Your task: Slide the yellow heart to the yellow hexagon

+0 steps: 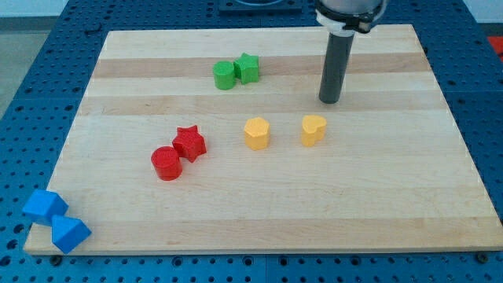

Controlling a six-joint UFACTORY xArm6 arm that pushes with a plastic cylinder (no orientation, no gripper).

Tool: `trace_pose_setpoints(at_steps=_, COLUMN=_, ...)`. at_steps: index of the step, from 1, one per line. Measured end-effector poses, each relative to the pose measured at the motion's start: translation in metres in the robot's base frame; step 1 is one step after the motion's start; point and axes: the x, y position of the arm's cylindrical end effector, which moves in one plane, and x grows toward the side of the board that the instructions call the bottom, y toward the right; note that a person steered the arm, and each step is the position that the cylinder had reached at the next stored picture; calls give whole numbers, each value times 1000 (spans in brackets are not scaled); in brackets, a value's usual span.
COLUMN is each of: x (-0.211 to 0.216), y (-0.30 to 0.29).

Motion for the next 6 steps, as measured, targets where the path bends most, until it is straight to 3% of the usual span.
trace_pose_setpoints(at_steps=3, x=58, y=0)
trace_pose_setpoints(at_steps=6, x=65, y=-55)
